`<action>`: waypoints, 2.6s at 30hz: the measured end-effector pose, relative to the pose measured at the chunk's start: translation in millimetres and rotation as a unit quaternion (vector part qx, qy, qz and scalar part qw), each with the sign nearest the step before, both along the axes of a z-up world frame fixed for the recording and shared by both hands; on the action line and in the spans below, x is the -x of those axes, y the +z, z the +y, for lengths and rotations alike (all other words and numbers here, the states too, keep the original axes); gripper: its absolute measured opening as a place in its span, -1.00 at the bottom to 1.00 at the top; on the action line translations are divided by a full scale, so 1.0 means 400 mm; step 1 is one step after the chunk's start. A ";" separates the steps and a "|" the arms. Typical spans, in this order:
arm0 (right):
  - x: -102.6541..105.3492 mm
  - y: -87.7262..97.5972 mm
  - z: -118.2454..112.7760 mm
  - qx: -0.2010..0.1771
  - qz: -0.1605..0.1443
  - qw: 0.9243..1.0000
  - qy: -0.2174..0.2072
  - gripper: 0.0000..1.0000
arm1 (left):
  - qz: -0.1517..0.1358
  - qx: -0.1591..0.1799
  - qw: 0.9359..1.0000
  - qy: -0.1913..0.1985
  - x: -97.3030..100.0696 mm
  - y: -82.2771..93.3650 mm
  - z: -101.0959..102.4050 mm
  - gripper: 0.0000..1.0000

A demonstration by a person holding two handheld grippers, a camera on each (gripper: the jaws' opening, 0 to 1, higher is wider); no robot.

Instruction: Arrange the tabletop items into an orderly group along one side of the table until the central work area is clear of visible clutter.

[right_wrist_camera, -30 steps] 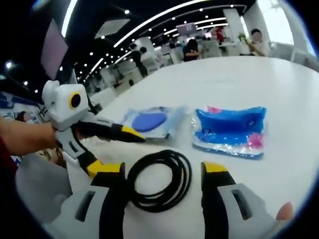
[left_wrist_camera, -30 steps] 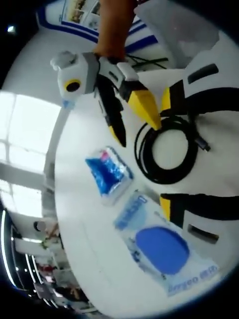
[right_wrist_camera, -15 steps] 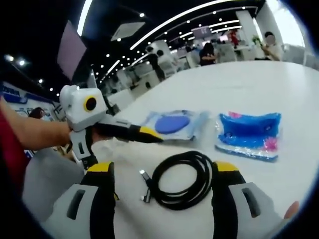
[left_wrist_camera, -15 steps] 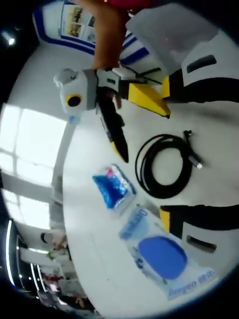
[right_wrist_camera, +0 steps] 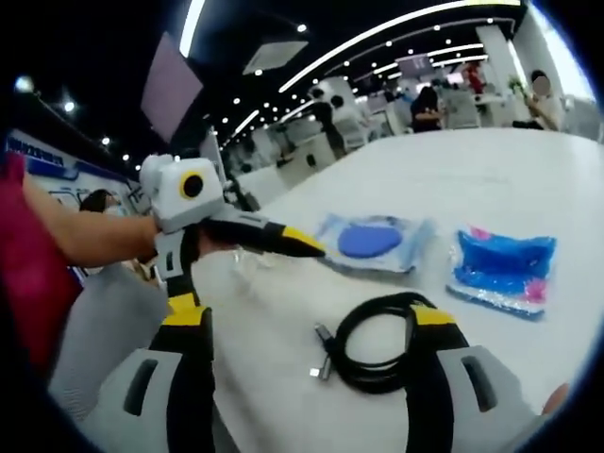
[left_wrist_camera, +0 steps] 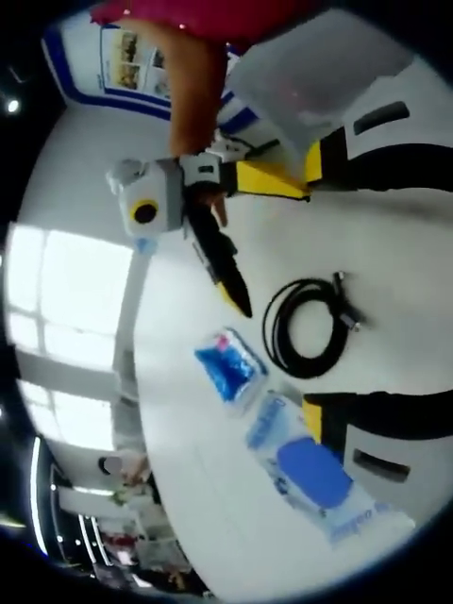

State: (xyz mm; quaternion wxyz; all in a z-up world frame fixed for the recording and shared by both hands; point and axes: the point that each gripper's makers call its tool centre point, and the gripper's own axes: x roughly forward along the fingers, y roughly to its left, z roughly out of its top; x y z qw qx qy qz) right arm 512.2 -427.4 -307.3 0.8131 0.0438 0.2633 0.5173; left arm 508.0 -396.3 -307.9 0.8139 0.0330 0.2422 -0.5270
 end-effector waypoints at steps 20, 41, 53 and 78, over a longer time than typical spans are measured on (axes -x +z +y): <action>0.071 0.056 0.143 0.014 -0.032 0.996 0.081 0.65 | -0.019 0.001 0.997 0.081 0.079 0.051 0.264 0.66; 0.121 0.076 0.301 0.032 -0.046 0.990 0.131 0.64 | -0.036 -0.010 0.990 0.136 0.123 0.076 0.527 0.62; 0.136 0.063 0.392 0.036 -0.042 0.990 0.127 0.62 | -0.033 -0.042 0.993 0.107 0.121 0.058 0.646 0.58; 0.116 0.021 0.429 0.060 -0.028 0.994 0.082 0.59 | -0.068 -0.210 0.968 -0.119 0.010 -0.065 0.681 0.52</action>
